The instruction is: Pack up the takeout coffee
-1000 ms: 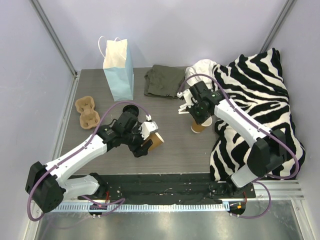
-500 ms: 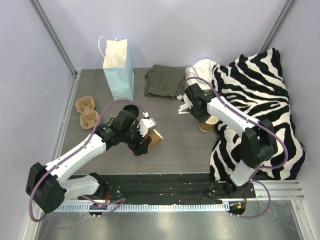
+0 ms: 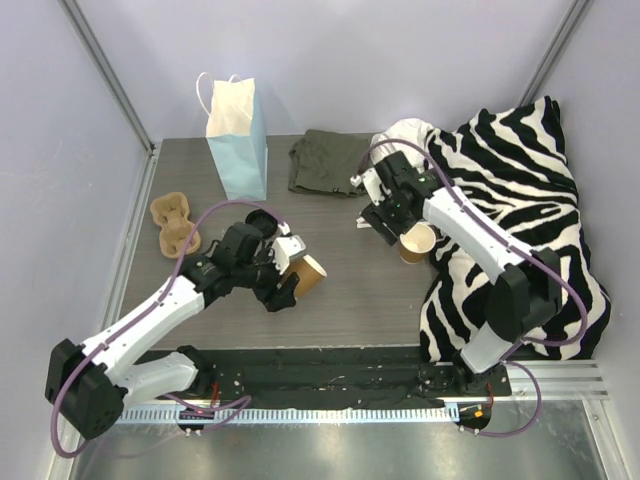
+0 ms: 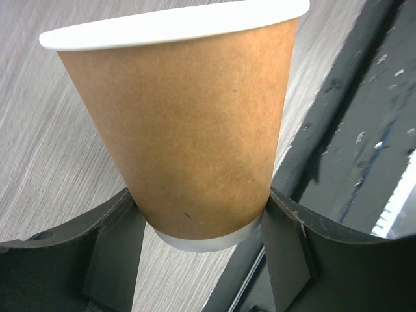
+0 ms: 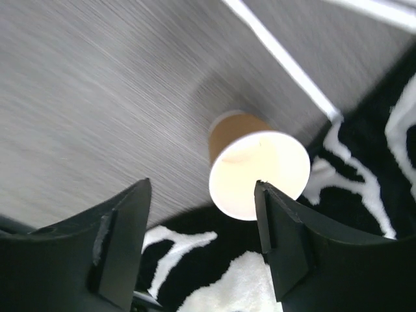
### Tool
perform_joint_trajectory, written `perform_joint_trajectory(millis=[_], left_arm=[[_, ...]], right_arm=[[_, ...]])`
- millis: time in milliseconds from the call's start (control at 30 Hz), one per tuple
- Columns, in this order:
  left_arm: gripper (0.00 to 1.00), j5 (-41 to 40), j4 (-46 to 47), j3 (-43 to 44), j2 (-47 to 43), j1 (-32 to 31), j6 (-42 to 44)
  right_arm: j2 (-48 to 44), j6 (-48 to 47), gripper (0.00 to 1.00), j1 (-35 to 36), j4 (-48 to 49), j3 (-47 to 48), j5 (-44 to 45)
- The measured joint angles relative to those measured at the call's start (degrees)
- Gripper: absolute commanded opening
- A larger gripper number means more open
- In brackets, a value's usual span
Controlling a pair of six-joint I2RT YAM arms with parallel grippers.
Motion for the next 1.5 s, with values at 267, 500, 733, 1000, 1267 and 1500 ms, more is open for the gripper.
perform_joint_trajectory(millis=[267, 500, 733, 1000, 1267, 1500], left_arm=[[0.54, 2.71, 7.98, -2.14, -9.11, 0.04, -2.32], [0.55, 0.15, 12.07, -2.16, -12.37, -1.95, 1.29], [0.55, -2.32, 13.7, -2.62, -12.2, -3.91, 7.34], [0.55, -3.32, 15.54, -3.26, -10.23, -4.28, 10.1], [0.91, -4.72, 16.37, -3.45, -9.99, -4.48, 9.53], [1.0, -14.23, 13.11, -4.26, -14.62, -3.58, 4.24]], right_arm=[[-8.5, 2.62, 0.84, -7.34, 1.49, 7.41, -27.61], [-4.07, 11.67, 0.88, -8.28, 3.19, 6.54, -49.9], [0.07, 24.79, 0.89, -7.39, 11.54, 1.97, -61.44], [0.07, 31.65, 0.72, -1.99, 20.02, -2.56, -63.6], [0.07, 32.52, 0.01, 0.11, 22.53, -2.97, -61.59], [-0.81, 28.3, 0.01, 0.13, 19.82, -2.56, -52.02]])
